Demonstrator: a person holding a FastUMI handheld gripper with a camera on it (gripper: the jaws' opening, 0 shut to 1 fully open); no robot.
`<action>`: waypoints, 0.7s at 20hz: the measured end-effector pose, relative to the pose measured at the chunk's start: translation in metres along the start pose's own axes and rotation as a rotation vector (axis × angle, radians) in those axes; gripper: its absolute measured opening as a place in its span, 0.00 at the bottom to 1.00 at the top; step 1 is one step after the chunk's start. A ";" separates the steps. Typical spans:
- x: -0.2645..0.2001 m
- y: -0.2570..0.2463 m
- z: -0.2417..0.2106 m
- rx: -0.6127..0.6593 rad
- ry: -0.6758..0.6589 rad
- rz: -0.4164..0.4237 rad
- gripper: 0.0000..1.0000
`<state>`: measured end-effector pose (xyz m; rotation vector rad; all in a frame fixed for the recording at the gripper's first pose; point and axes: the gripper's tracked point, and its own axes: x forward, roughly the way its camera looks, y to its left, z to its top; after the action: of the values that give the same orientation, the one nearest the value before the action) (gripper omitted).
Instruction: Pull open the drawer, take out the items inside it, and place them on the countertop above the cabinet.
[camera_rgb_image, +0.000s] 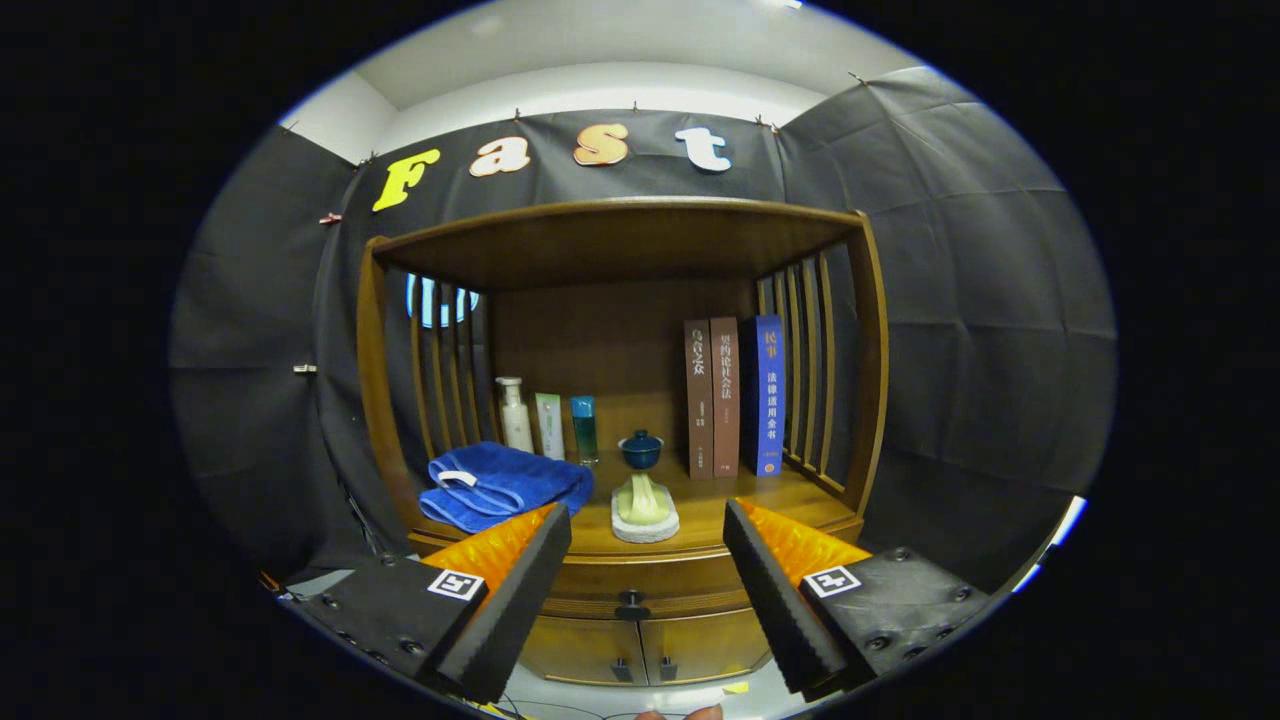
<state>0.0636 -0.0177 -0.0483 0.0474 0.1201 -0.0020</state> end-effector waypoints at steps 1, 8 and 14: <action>-0.005 0.006 0.007 -0.010 -0.004 0.014 1.00; -0.046 0.041 0.056 -0.043 -0.062 0.084 0.99; -0.058 0.048 0.064 -0.033 -0.062 0.095 0.99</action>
<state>0.0143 0.0277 0.0239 0.0205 0.0561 0.0936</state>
